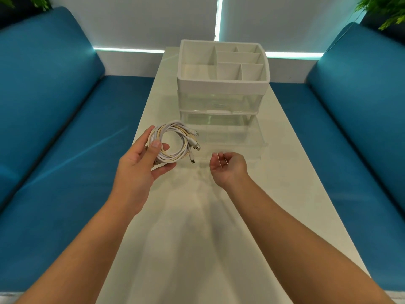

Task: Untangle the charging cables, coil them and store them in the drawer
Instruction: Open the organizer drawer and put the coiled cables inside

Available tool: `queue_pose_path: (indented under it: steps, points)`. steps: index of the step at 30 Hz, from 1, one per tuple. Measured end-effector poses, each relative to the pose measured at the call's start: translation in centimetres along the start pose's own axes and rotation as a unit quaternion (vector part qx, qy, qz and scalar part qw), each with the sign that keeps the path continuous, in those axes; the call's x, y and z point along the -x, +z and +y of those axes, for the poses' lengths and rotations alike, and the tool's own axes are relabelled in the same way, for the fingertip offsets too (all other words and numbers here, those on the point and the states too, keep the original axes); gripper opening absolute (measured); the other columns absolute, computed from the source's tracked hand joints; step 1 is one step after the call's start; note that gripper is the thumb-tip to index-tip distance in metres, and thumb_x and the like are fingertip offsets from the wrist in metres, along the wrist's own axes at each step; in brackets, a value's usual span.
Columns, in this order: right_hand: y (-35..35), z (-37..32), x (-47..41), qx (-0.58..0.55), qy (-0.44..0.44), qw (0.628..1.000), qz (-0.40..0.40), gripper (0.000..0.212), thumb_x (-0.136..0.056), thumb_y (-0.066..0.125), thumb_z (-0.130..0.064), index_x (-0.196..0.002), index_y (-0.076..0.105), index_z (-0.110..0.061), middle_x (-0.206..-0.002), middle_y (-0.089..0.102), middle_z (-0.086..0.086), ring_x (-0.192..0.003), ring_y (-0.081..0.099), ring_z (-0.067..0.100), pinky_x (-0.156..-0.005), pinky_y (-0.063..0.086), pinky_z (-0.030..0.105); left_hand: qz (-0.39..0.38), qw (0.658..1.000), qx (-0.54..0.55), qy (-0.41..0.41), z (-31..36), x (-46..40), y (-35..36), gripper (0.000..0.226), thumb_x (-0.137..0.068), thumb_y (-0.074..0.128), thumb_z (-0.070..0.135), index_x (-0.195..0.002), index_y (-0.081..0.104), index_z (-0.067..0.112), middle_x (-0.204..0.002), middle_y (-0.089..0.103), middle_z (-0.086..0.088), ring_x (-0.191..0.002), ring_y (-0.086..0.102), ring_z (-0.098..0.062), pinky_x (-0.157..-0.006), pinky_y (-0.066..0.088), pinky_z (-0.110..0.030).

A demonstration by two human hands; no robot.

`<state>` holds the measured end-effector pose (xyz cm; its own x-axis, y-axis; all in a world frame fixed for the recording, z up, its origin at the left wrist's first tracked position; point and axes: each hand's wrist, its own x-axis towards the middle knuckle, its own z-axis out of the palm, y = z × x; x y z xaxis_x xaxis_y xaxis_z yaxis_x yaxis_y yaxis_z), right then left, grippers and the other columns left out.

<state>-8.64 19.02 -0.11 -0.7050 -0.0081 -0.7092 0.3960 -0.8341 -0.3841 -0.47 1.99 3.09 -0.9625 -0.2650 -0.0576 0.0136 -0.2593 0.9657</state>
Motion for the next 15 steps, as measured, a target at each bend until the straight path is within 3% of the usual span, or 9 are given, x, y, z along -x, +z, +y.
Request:
queue_pose_path:
  steps: [8, 13, 15]
  points:
    - [-1.1, 0.4, 1.3, 0.009, 0.006, 1.0, -0.006, 0.018, -0.091, 0.039, -0.001, -0.078, 0.051, -0.005, -0.072, 0.05, 0.006, -0.066, 0.056, 0.019, -0.062, 0.049, 0.025, 0.001, 1.0, 0.002, 0.007, 0.8, 1.0, 0.2, 0.041, -0.096, 0.055, 0.026, -0.137, 0.054, 0.026, -0.096, 0.067, -0.004, -0.093, 0.063, -0.017, -0.083, 0.059, -0.038]
    - [-1.7, 0.2, 1.8, 0.032, 0.008, 0.999, -0.014, 0.014, -0.092, 0.042, -0.002, -0.099, 0.053, -0.005, -0.076, 0.054, 0.006, -0.069, 0.061, 0.02, -0.056, 0.052, 0.025, -0.002, 1.0, 0.006, 0.008, 1.0, 1.2, 0.4, 0.04, -0.096, 0.054, 0.026, -0.136, 0.055, 0.027, -0.098, 0.068, -0.005, -0.096, 0.063, -0.019, -0.083, 0.059, -0.038]
    - [-2.0, 0.0, 2.6, 0.063, 0.017, 0.998, -0.016, 0.012, -0.092, 0.043, -0.002, -0.096, 0.053, -0.003, -0.08, 0.056, 0.008, -0.07, 0.061, 0.022, -0.056, 0.051, 0.027, -0.005, 1.0, 0.007, 0.007, 1.0, 1.1, 0.6, 0.042, -0.096, 0.054, 0.026, -0.138, 0.053, 0.025, -0.099, 0.068, -0.004, -0.096, 0.064, -0.019, -0.082, 0.059, -0.037]
